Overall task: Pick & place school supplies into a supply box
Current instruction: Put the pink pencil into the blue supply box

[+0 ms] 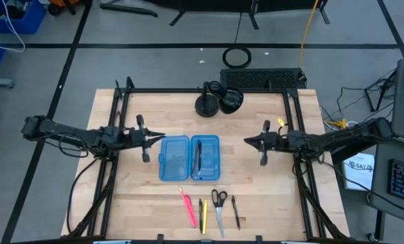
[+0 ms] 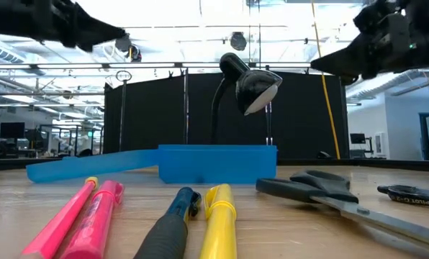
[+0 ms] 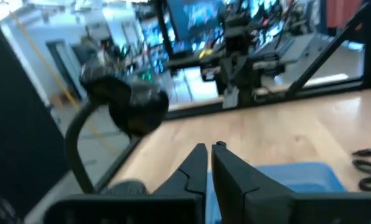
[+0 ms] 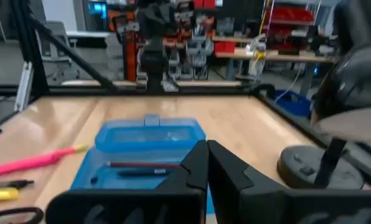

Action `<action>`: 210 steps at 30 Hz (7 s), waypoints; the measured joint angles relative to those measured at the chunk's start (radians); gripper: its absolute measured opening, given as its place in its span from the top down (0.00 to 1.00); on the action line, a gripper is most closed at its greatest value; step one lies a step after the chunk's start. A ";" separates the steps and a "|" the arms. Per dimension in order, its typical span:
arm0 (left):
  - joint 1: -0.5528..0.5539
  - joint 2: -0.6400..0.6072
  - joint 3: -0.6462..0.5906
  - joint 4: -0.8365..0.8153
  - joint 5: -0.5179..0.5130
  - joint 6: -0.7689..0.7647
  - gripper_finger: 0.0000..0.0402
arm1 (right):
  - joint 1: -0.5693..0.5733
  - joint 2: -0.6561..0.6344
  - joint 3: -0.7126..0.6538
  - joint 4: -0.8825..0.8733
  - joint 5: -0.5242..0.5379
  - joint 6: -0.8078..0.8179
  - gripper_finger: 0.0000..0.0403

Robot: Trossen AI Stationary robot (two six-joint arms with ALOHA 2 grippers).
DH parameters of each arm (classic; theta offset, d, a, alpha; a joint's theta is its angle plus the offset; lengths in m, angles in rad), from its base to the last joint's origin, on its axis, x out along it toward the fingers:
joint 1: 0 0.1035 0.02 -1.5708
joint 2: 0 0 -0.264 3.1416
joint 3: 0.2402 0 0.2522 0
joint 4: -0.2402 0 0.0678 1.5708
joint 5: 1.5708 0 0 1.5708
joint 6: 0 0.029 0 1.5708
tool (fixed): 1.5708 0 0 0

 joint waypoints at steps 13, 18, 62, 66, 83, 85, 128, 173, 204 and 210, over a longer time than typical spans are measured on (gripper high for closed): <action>-0.208 -0.280 0.001 -0.261 -0.226 -0.012 0.99 | 0.132 -0.282 -0.030 -0.307 0.053 -0.052 1.00; -0.188 -0.242 -0.071 -0.198 0.018 0.092 0.99 | 0.126 -0.290 -0.081 -0.178 -0.110 -0.152 1.00; -0.170 -0.256 -0.163 -0.238 -0.183 -0.539 0.95 | 0.057 -0.343 -0.085 -0.209 -0.038 -0.110 1.00; -0.171 -0.098 -0.146 -0.244 -0.192 -0.656 0.99 | 0.057 -0.342 -0.096 -0.200 -0.038 -0.107 1.00; -0.361 0.780 0.787 -0.997 -0.325 -1.138 0.99 | 0.057 -0.342 -0.107 -0.128 -0.038 -0.168 1.00; -0.403 0.871 0.861 -1.056 -0.321 -1.312 1.00 | 0.057 -0.341 -0.108 -0.133 -0.038 -0.160 1.00; -0.484 1.785 1.866 -1.715 0.174 -2.462 0.91 | 0.057 -0.339 -0.110 -0.206 0.015 -0.200 1.00; -0.445 1.778 1.654 -1.564 0.274 -2.452 0.55 | 0.057 -0.338 -0.110 -0.198 0.014 -0.188 1.00; -0.453 1.806 1.651 -1.515 0.300 -2.312 0.96 | 0.057 -0.338 -0.110 -0.189 0.014 -0.169 1.00; -0.485 1.800 1.650 -1.523 0.200 -2.347 0.96 | 0.056 -0.338 -0.110 -0.190 0.013 -0.168 1.00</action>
